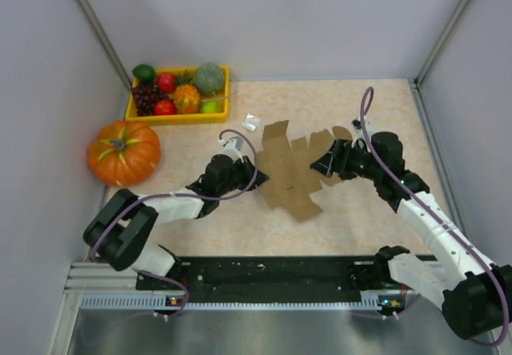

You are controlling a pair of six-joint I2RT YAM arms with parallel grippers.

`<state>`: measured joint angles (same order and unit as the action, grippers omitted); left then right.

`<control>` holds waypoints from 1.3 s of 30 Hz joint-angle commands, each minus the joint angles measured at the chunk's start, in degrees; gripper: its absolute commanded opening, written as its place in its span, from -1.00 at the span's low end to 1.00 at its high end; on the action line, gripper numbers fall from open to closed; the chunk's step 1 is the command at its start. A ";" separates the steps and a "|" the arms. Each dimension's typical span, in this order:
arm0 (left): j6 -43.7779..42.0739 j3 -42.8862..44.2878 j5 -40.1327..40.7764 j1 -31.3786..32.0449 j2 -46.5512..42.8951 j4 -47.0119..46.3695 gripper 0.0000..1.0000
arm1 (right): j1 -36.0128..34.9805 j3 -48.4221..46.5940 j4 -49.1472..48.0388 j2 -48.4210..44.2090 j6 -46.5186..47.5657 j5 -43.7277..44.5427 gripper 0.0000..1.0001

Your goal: Fold the paper box

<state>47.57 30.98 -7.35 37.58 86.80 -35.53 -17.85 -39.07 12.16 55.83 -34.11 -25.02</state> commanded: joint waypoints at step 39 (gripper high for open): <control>-47.66 49.15 -26.85 -9.81 -22.82 81.66 -0.87 | -25.57 -54.69 44.50 14.57 36.07 7.36 -1.00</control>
<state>0.64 72.55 -38.59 27.90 64.25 44.18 -42.04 -84.36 45.21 73.91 16.27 -15.86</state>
